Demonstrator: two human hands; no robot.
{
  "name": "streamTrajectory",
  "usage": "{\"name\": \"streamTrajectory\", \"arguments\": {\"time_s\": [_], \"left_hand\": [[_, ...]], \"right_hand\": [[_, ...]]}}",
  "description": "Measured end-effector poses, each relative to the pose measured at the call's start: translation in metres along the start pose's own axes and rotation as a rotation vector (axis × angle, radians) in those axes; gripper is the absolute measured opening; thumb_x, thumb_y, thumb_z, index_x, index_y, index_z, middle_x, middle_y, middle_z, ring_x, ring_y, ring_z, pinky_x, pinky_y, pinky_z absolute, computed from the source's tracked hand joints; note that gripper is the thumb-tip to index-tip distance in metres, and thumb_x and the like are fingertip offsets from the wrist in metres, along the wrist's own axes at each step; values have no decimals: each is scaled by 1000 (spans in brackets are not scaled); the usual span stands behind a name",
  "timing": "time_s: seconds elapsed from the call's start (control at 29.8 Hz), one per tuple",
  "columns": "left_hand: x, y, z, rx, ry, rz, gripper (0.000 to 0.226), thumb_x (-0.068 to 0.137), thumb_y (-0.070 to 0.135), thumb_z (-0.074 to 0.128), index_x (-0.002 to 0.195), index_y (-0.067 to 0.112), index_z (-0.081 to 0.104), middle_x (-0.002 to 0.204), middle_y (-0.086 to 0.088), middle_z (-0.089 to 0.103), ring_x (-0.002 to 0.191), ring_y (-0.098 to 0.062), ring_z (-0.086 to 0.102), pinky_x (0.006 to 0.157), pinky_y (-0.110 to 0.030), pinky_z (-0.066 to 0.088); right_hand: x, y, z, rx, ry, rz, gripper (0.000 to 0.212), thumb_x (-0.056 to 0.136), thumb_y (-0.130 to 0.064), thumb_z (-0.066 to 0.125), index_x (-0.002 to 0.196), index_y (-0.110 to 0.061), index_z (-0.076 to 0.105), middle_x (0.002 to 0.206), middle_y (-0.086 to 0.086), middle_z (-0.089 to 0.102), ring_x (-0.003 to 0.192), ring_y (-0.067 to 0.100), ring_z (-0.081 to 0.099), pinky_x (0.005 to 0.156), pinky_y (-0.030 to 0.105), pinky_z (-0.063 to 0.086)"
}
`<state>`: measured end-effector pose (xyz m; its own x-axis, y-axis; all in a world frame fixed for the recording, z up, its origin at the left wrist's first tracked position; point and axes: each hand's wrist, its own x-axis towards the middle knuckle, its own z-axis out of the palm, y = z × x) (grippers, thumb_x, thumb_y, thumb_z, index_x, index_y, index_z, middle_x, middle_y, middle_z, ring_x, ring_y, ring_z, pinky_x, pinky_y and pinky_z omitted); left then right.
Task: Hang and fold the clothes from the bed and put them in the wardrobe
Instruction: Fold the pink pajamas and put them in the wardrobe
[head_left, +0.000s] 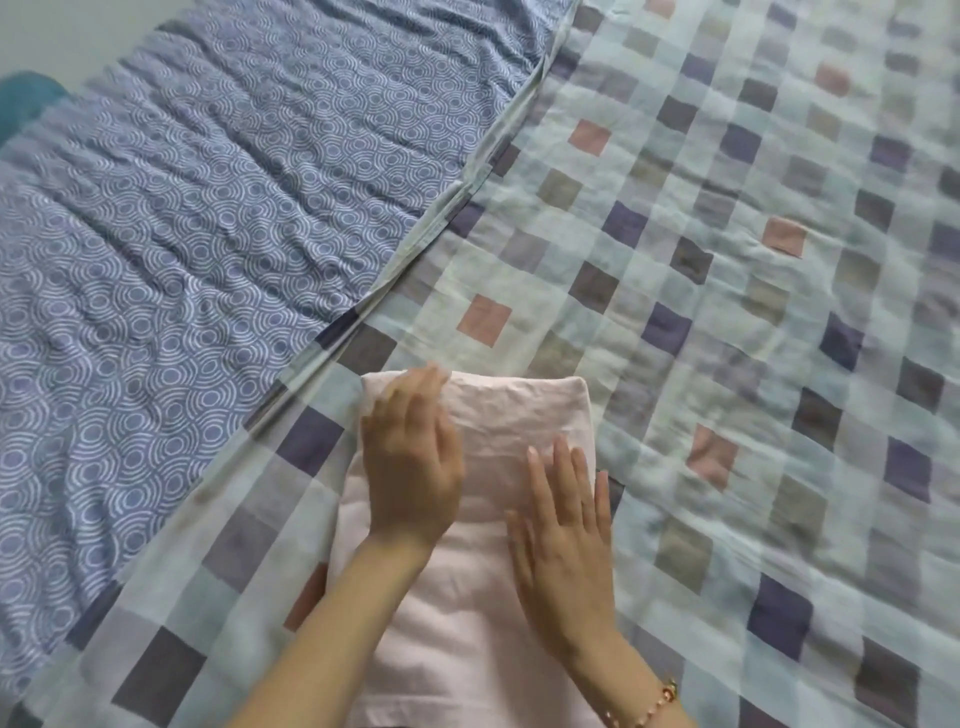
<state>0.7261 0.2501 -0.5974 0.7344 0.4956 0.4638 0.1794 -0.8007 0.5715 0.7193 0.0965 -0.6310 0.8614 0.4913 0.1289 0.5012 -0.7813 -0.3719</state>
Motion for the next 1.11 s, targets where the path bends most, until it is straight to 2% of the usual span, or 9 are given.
{"name": "streamTrajectory", "arguments": {"time_s": [0.1, 0.2, 0.37, 0.5, 0.64, 0.81, 0.91, 0.97, 1.11], "left_hand": [[22, -3, 44, 99, -420, 363, 40, 92, 23, 36, 120, 6, 60, 126, -14, 59, 122, -27, 49, 106, -43, 26], [32, -27, 69, 381, -833, 376, 72, 86, 45, 5, 140, 13, 40, 149, -9, 35, 139, -21, 29, 111, -40, 1], [35, -37, 78, 233, -753, 239, 62, 81, 54, 28, 112, 10, 60, 106, -14, 59, 95, -34, 55, 83, -36, 30], [64, -34, 67, 356, -1007, 169, 55, 84, 64, 46, 103, 13, 54, 113, -11, 61, 104, -30, 55, 78, -33, 35], [86, -41, 62, 396, -1235, 52, 63, 73, 75, 50, 94, 17, 60, 105, -5, 66, 98, -26, 59, 79, -33, 42], [89, -29, 41, 220, -1501, -315, 66, 62, 80, 58, 91, 20, 63, 93, 3, 65, 85, -16, 62, 76, -30, 48], [79, -23, 8, 51, -1422, -476, 44, 74, 59, 67, 95, 19, 65, 94, 4, 67, 84, -11, 64, 72, -24, 49], [76, -8, -40, -20, -1235, -535, 30, 81, 45, 67, 97, 20, 62, 96, 4, 65, 88, -11, 62, 69, -19, 47], [42, 51, -158, -382, -750, -806, 5, 90, 15, 61, 88, 12, 65, 77, 3, 71, 69, -9, 65, 58, -17, 49]], "right_hand": [[49, 11, 17, -71, -15, 106, 55, 98, -40, 21, 146, -13, 22, 153, 15, 24, 143, 24, 9, 114, 43, 5], [64, 33, 40, -116, -86, 180, 66, 98, -51, 8, 147, -11, 24, 154, 11, 22, 145, 15, -4, 113, 42, 3], [65, 36, 49, -81, -92, 232, 73, 95, -56, 8, 147, -6, 17, 156, 6, 9, 144, 18, 1, 114, 42, 3], [29, 31, 17, 295, -108, 414, 94, 82, -71, 33, 149, -14, 2, 157, 0, 2, 144, 9, -1, 117, 25, 0], [-55, 5, -13, 529, -237, 890, 124, 33, -90, 53, 135, -21, 38, 130, 7, 48, 123, 24, 46, 100, 30, 35], [-131, 55, 5, 591, -598, 1034, 61, 34, -44, 88, 91, -34, 68, 75, 0, 71, 86, 13, 67, 84, 29, 52], [-108, 63, -2, 934, -706, 1058, 58, 44, -31, 94, 95, -31, 66, 59, 9, 64, 75, 15, 65, 71, 17, 54], [-58, 47, -74, 985, -466, 1059, 35, 53, -25, 89, 76, -15, 66, 68, 4, 66, 66, 11, 59, 49, 7, 44], [-29, 39, -175, 1519, -404, 1015, 48, 52, -24, 89, 85, 5, 70, 73, 16, 71, 63, 25, 70, 53, 27, 55]]}}
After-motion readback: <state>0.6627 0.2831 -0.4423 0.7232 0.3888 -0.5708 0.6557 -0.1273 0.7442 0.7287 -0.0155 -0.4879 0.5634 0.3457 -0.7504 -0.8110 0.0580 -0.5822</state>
